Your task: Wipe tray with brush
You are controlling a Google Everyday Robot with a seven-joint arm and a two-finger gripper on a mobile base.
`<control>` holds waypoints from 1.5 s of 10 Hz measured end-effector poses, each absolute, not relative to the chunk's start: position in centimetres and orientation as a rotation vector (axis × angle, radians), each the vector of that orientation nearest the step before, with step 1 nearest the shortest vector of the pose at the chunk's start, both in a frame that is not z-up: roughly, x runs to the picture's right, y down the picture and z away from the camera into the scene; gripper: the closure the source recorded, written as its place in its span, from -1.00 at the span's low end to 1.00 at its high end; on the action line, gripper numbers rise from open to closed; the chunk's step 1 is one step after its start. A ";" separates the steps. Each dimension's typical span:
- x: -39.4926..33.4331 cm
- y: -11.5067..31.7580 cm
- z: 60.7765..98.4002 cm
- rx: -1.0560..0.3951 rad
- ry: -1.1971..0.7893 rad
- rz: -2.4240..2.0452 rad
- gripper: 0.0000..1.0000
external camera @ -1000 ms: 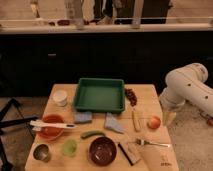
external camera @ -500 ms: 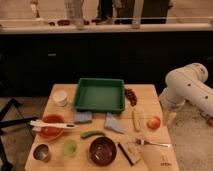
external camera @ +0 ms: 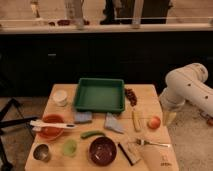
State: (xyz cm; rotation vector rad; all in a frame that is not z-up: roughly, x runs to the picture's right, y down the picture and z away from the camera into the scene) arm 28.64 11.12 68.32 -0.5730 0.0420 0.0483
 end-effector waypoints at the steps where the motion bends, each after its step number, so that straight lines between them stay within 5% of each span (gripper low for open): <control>1: 28.6 11.1 68.3 -0.573 0.042 0.048 -0.60; 7: 28.5 11.2 67.9 -0.546 0.034 0.156 -0.60; 15: 13.3 11.8 68.7 -0.480 -0.162 0.099 -0.60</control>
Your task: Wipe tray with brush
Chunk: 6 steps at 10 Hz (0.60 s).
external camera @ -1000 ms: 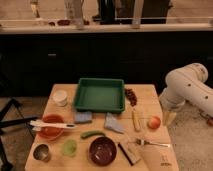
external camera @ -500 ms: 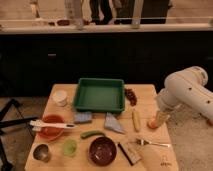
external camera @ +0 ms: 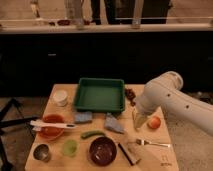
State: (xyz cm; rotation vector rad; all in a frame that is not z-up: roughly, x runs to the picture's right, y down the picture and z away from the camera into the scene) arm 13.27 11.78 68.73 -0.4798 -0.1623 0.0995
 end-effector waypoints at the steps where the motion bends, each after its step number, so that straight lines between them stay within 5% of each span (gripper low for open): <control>1: 12.4 11.8 68.8 -0.481 -0.172 0.089 -0.60; 6: 12.8 11.8 68.9 -0.480 -0.166 0.090 -0.60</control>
